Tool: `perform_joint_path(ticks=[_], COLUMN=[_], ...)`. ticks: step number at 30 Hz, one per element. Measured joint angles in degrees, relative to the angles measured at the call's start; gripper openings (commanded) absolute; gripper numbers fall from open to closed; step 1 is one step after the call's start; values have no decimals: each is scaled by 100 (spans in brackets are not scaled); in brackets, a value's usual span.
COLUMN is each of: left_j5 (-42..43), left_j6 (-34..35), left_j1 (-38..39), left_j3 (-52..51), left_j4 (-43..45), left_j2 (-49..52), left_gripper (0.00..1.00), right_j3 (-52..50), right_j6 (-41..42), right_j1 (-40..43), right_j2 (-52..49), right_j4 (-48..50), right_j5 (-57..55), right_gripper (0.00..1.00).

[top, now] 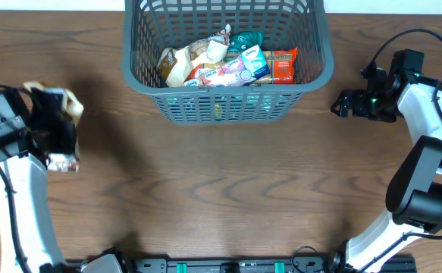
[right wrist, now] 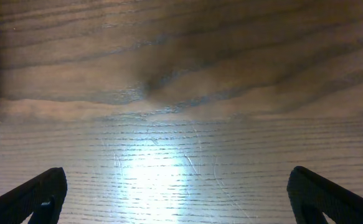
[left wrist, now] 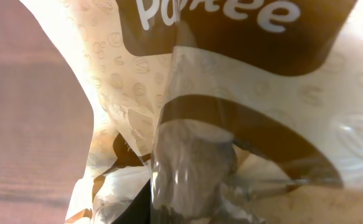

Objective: Pack container
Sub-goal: 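Lift the second Pamiee pouch off the table with the left gripper, then carry the pouch over the basket and open the left gripper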

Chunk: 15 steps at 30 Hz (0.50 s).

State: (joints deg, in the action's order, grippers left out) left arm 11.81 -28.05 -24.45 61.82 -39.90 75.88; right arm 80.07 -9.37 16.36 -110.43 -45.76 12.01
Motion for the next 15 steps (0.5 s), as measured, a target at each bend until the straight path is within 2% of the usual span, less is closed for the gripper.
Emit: perform_joint_path(ticks=[8,15], left_j5=[85,-146], left_j6=[1154,1150], left_j1=[1113,2411], left_j3=[1862,4177], left_j4=[-74,-595], left_j2=[101,1071], left_gripper=[6,6], right_j3=[0,0], right_j6=[-2,-11], right_j1=[0,0], right_j2=[0,0], right_j4=[-13,-28], right_j5=[0,4], right_gripper=[99,99])
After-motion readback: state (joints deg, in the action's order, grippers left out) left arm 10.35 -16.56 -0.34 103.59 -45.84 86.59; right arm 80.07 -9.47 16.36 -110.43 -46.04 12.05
